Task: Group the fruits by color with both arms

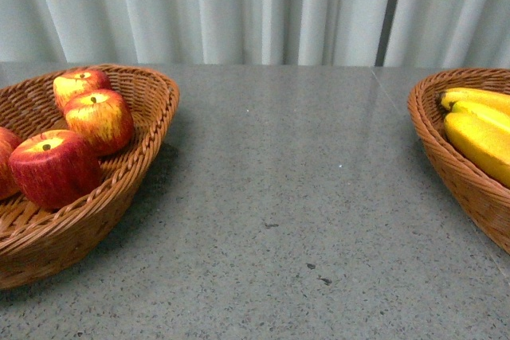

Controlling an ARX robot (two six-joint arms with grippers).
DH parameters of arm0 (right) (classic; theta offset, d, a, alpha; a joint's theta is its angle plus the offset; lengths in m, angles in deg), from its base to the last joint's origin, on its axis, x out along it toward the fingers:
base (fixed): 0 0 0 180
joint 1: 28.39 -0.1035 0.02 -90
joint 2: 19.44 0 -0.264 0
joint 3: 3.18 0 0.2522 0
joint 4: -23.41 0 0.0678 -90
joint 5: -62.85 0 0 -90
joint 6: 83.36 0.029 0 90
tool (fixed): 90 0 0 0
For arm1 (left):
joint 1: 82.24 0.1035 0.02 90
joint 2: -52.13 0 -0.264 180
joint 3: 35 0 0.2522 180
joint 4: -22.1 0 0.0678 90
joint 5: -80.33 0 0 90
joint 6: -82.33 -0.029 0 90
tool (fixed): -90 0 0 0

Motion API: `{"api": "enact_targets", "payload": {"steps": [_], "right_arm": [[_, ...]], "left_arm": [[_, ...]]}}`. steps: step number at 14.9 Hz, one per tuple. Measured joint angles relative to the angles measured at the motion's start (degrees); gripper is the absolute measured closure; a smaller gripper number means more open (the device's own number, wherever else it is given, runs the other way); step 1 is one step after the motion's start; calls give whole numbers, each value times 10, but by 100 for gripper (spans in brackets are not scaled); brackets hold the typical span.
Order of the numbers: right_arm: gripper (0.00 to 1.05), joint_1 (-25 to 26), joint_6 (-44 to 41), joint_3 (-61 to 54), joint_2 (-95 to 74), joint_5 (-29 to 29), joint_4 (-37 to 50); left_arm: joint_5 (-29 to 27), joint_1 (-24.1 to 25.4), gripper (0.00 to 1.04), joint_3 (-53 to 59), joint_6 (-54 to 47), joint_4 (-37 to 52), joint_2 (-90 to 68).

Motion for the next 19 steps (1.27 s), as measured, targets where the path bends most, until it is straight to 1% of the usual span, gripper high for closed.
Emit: {"api": "enact_targets", "payload": {"steps": [2,3,4,5,6,8,9,11,12,13,14,19], "right_arm": [[7,15,7,-19,21,25,2],[7,26,6,-20,26,24,11],[17,22,-19,-75,47,-39,145],[28,16,-41,-138,86,-76,214],[41,5,-53,-199,139,-88,243],[67,-7,-63,-294,254,-101,222],[83,-18,-65,-346,305,-116,228],[103,-36,-70,-398,348,-130,238],[103,-48,-70,-417,364,-147,237],[103,-86,-71,-437,390,-178,234],[103,-91,-71,-447,404,-177,232],[103,-88,-71,-496,495,-183,188]], "left_arm": [[0,0,7,0,0,0,0],[0,0,7,0,0,0,0],[0,0,7,0,0,0,0],[0,0,7,0,0,0,0],[0,0,7,0,0,0,0],[0,0,7,0,0,0,0],[0,0,7,0,0,0,0],[0,0,7,0,0,0,0],[0,0,7,0,0,0,0],[0,0,7,0,0,0,0],[0,0,7,0,0,0,0],[0,0,7,0,0,0,0]]}}
